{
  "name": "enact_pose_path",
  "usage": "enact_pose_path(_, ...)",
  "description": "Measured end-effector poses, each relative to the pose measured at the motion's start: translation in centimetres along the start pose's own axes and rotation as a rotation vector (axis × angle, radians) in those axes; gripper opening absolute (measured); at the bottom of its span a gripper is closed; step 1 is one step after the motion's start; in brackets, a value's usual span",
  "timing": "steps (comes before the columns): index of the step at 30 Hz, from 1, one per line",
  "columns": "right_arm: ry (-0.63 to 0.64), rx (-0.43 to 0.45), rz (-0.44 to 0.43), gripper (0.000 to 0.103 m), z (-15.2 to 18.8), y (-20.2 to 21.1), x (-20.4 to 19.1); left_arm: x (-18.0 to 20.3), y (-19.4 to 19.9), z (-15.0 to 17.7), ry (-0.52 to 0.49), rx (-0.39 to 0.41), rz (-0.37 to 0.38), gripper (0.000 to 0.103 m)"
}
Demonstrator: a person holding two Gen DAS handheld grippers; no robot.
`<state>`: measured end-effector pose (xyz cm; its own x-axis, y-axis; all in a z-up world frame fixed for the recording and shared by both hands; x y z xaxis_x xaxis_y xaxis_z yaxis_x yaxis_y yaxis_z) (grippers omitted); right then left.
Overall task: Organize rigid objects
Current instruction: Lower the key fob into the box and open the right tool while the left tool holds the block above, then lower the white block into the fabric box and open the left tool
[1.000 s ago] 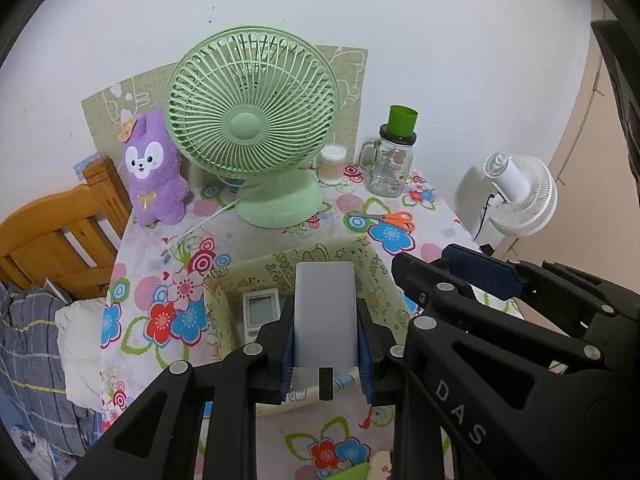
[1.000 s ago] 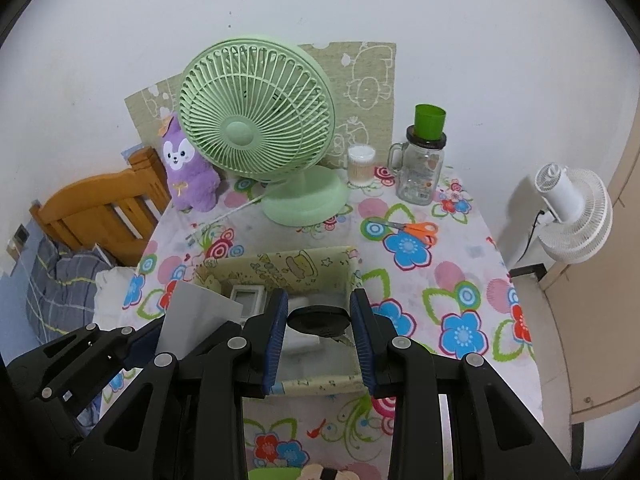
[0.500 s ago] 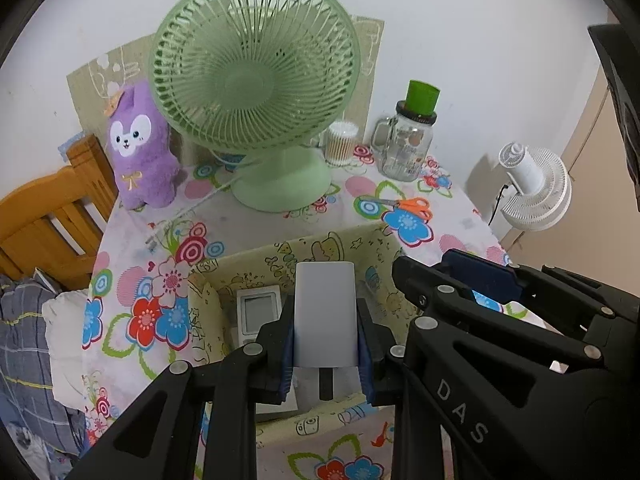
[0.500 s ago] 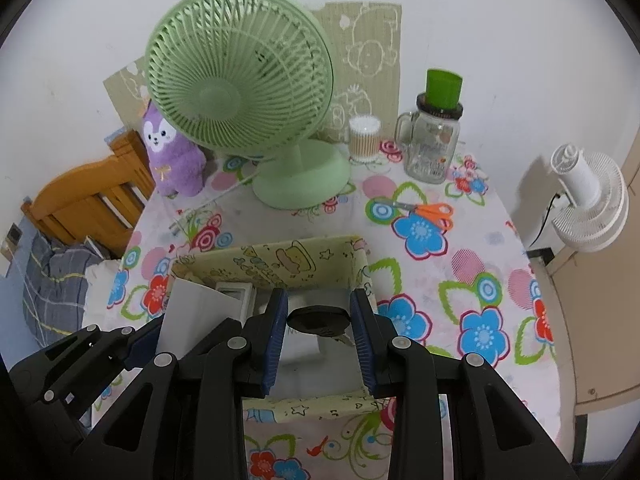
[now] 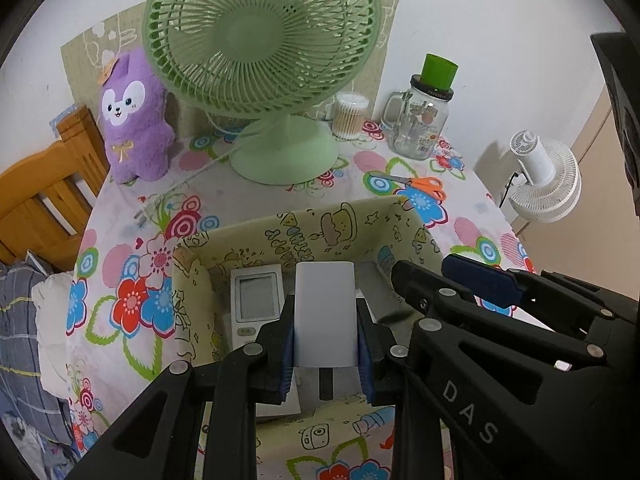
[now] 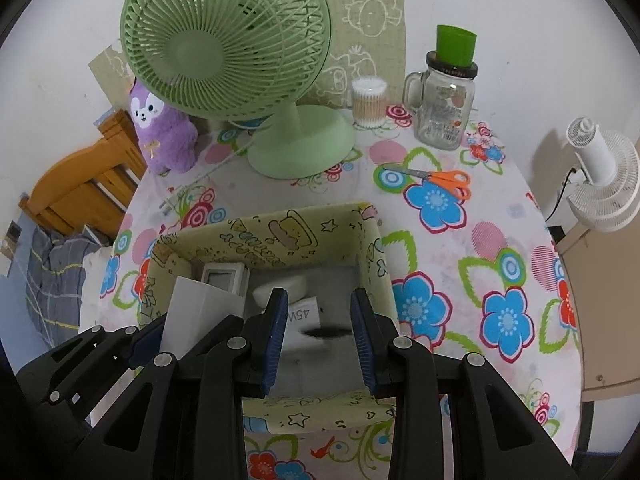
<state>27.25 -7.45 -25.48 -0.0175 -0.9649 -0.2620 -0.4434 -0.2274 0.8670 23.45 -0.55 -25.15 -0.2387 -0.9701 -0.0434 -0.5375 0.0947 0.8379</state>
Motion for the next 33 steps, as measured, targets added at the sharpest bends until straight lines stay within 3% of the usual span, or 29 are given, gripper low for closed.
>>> enact_pose_path(3,0.006,-0.002,-0.002,0.057,0.1,-0.2,-0.1,-0.3,-0.1,0.1,0.007,-0.004,-0.003,0.025)
enact_pose_path(15,-0.002,0.052,0.074,0.076,-0.6,0.9,1.9,0.6,-0.8,-0.5,-0.004,-0.003,0.021,0.025)
enact_pose_path(22,-0.054,0.068,0.131,0.076,-0.8,1.4,5.2,2.5,-2.0,-0.9,-0.038,-0.018,0.052,0.025)
enact_pose_path(33,-0.085,0.032,0.150,0.076,0.0,0.4,7.6,4.6,-4.5,-0.1,-0.072,-0.083,0.074,0.026)
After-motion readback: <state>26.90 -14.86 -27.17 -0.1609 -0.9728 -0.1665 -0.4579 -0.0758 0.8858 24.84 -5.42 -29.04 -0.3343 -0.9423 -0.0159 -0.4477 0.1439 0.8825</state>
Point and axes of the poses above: each gripper's, at about its wrist camera, not at the fingertips, and y roughly against the way its jaws point, x to its right, z to its underside, the point moved 8 cm from there along -y, roughly the way its jaws point, and after that the axes turned 15 degrees about -y, right-handed, at the moved point
